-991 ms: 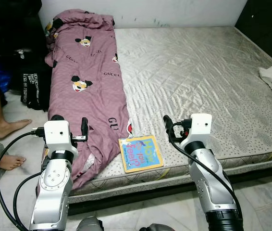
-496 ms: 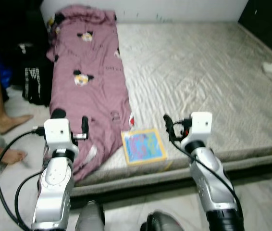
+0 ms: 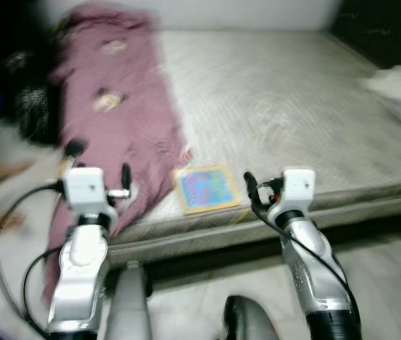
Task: Clean up the room
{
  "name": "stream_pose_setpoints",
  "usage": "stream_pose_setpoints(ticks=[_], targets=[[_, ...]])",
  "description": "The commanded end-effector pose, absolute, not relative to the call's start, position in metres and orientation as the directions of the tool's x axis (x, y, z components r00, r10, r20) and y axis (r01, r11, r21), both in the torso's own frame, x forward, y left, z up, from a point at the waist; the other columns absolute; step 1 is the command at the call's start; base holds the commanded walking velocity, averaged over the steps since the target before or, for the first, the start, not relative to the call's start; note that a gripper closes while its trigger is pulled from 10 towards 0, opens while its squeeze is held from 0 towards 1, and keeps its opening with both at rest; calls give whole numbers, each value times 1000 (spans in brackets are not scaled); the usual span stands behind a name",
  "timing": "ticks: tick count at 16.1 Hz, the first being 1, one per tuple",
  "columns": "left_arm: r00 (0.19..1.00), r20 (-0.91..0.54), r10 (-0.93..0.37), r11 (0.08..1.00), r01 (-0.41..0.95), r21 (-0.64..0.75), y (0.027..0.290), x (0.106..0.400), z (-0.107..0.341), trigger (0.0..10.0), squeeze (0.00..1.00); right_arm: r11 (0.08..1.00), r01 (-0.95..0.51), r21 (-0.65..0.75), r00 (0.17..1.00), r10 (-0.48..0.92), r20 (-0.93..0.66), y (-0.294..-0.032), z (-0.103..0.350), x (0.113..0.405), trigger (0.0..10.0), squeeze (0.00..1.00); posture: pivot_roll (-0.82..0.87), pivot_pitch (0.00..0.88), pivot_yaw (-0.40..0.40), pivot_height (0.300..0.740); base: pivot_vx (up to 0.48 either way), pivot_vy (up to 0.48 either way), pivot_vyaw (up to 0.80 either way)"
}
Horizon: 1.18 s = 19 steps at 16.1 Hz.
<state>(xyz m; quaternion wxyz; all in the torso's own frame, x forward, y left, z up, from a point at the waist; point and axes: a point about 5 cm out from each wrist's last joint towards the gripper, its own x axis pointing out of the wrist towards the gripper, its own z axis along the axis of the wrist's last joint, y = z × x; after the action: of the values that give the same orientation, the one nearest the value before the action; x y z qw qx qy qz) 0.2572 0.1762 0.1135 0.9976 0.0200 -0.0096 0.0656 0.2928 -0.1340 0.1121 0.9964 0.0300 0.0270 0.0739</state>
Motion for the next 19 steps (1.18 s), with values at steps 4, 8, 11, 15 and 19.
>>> stream_pose_setpoints(ticks=[4, 8, 11, 15, 19], targets=[[992, 9, 123, 991, -123, 46, 176, 259, 112, 10000, 0, 988, -142, 66, 986, 147, -80, -134, 104, 289, 10000, 0, 51, 80, -63, 631, 0, 0, 0], [992, 9, 123, 991, -123, 46, 176, 259, 112, 10000, 0, 988, -142, 66, 986, 147, -80, -134, 104, 289, 10000, 0, 51, 80, -63, 631, 0, 0, 0], [992, 9, 123, 991, -123, 46, 176, 259, 112, 10000, 0, 988, -142, 66, 986, 147, -80, -134, 104, 289, 10000, 0, 51, 80, -63, 631, 0, 0, 0], [992, 9, 123, 991, -123, 46, 176, 259, 112, 10000, 0, 988, -142, 66, 986, 147, -80, -134, 104, 289, 10000, 0, 51, 80, -63, 631, 0, 0, 0], [993, 12, 119, 993, -120, 7, 174, 263, 114, 10000, 0, 984, -175, 37, 981, 177, -79, -130, 104, 294, 10000, 0, 33, 103, -66, 626, 174, 0, 0]])
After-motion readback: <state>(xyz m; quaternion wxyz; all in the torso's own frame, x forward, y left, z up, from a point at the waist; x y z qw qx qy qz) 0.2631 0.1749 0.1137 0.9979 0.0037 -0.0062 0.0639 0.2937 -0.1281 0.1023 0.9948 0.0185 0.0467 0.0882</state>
